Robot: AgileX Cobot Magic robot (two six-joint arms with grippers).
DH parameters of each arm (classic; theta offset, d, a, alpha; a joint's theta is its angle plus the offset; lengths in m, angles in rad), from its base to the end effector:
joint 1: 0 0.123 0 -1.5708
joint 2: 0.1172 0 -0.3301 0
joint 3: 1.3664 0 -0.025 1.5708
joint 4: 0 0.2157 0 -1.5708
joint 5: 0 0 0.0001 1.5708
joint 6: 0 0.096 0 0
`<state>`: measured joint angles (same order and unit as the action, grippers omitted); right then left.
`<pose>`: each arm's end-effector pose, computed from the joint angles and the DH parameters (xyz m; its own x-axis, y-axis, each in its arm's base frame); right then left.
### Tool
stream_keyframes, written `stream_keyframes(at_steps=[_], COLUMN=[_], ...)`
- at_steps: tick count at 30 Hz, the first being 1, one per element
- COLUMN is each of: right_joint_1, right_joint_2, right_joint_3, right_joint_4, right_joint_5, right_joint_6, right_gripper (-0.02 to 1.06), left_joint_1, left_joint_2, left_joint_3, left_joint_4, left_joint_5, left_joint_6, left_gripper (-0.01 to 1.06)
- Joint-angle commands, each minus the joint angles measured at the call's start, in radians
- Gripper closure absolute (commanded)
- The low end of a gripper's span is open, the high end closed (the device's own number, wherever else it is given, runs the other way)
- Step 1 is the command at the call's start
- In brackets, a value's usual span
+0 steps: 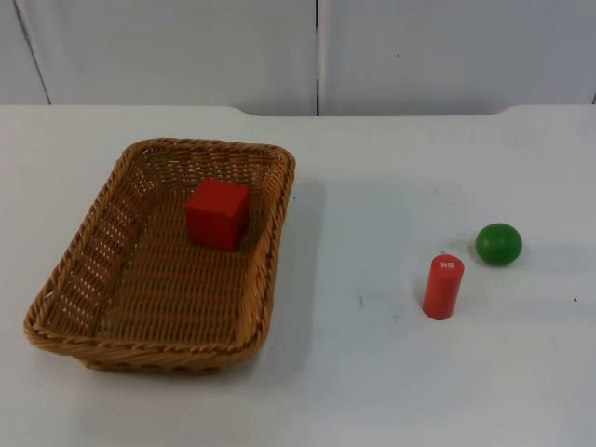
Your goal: Pick up the basket with the left hand and place the object to the left of the red cylinder into the basket with the right hand.
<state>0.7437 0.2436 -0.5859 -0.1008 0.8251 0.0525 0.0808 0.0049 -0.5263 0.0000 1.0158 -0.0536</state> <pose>-0.0208 -0.0288 0.3153 -0.2718 -0.2718 -0.9232 -0.6293 0.7759 -0.0431 -0.0766 -0.0062 0.2689 -0.3899 -0.0853 -0.9169 -0.1017 0.9936 -0.0492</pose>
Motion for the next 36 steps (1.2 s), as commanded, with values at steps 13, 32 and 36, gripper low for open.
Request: stream_keyframes(at_steps=[13,32,36], right_joint_1=[-0.003,-0.003,-0.003], right_joint_2=[-0.155,-0.180,-0.180], right_joint_3=[0.002,0.002,0.002], right_joint_4=[-0.001,0.008,0.024], right_joint_5=[0.088,0.225,0.252], right_joint_6=[0.007,0.003,-0.006], right_gripper=[0.21,0.21,0.21], left_joint_1=[0.002,0.002,0.002], left_joint_2=[-0.005,-0.005,-0.005], left_joint_3=[0.021,0.031,0.031], left_joint_4=[0.000,-0.010,-0.010], left_joint_5=[0.047,0.058,0.058], left_joint_6=[0.073,0.075,0.075], left_gripper=[0.00,0.00,0.00])
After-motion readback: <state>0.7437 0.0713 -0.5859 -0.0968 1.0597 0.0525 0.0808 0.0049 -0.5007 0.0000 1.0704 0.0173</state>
